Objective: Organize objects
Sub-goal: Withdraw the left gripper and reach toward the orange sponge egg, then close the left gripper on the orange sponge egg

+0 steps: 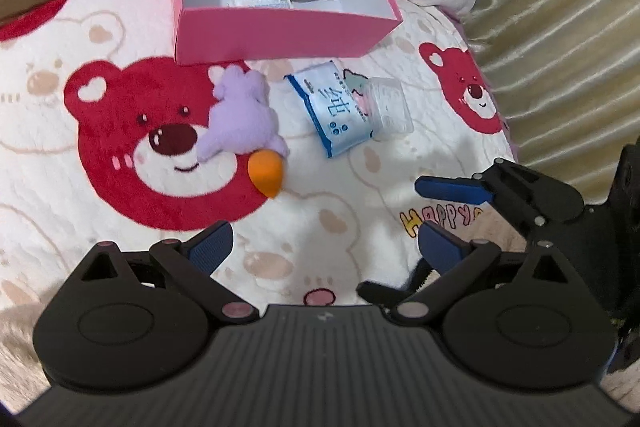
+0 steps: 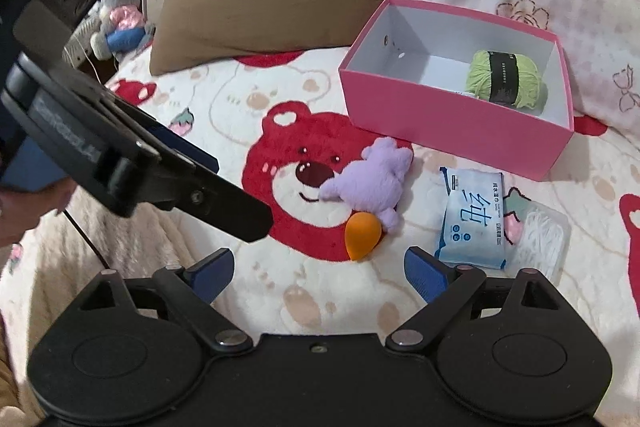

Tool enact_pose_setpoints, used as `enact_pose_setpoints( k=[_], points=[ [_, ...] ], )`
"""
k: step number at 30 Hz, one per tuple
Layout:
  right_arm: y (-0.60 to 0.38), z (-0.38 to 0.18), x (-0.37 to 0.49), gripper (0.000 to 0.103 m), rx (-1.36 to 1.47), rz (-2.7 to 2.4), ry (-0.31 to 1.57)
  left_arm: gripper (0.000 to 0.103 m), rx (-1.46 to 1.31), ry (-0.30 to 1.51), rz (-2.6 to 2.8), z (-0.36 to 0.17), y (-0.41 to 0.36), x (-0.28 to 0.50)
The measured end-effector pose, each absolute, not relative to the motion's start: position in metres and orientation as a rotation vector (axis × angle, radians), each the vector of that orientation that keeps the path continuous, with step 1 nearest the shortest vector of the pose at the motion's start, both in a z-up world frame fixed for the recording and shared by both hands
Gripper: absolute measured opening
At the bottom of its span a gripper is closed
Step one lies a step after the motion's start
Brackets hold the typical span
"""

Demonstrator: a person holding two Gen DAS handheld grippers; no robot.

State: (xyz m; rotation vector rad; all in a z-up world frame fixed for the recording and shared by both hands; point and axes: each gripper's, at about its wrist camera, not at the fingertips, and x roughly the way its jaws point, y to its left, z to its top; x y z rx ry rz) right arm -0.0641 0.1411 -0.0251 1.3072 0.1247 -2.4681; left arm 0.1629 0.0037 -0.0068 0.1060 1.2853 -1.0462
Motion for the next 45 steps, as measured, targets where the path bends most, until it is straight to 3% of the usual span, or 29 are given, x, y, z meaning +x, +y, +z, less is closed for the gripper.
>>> enact_pose_setpoints(
  k=[7,9,11,17,20,29,35,39,43,45],
  points=[
    [0.133,-0.039,-0.059,0.092,1.266,-2.482,0.179,0.100,0.158,1.244,-1.017,-0.028,0.000,0.153],
    [0.135,-0.049,-0.065,0.077,1.309,-2.480,0.165,0.100,0.192,1.236,-1.028,-0.035,-0.007,0.151],
    [0.137,-0.061,-0.073,0.074,1.362,-2.471,0.155,0.098,0.194,1.241,-1.019,-0.043,-0.013,0.153],
    [0.149,-0.093,-0.097,0.069,1.449,-2.443,0.036,0.086,0.164,1.256,-0.984,-0.071,-0.030,0.165],
    [0.151,-0.104,-0.104,0.067,1.451,-2.457,0.001,0.068,0.137,1.200,-0.979,-0.082,-0.036,0.167],
    [0.148,-0.128,-0.112,0.067,1.425,-2.491,-0.087,0.059,0.068,1.157,-0.945,-0.118,-0.041,0.160],
    [0.133,-0.141,-0.129,0.066,1.549,-2.402,0.121,0.048,-0.012,1.174,-0.863,-0.145,-0.036,0.167],
    [0.139,-0.154,-0.133,0.066,1.522,-2.448,0.066,0.048,-0.020,1.147,-0.837,-0.149,-0.034,0.168],
    [0.133,-0.159,-0.134,0.066,1.484,-2.483,0.165,0.048,-0.031,1.110,-0.866,-0.146,-0.036,0.167],
    [0.134,-0.155,-0.133,0.060,1.444,-2.521,0.189,0.048,-0.012,1.081,-0.877,-0.143,-0.040,0.166]
  ],
)
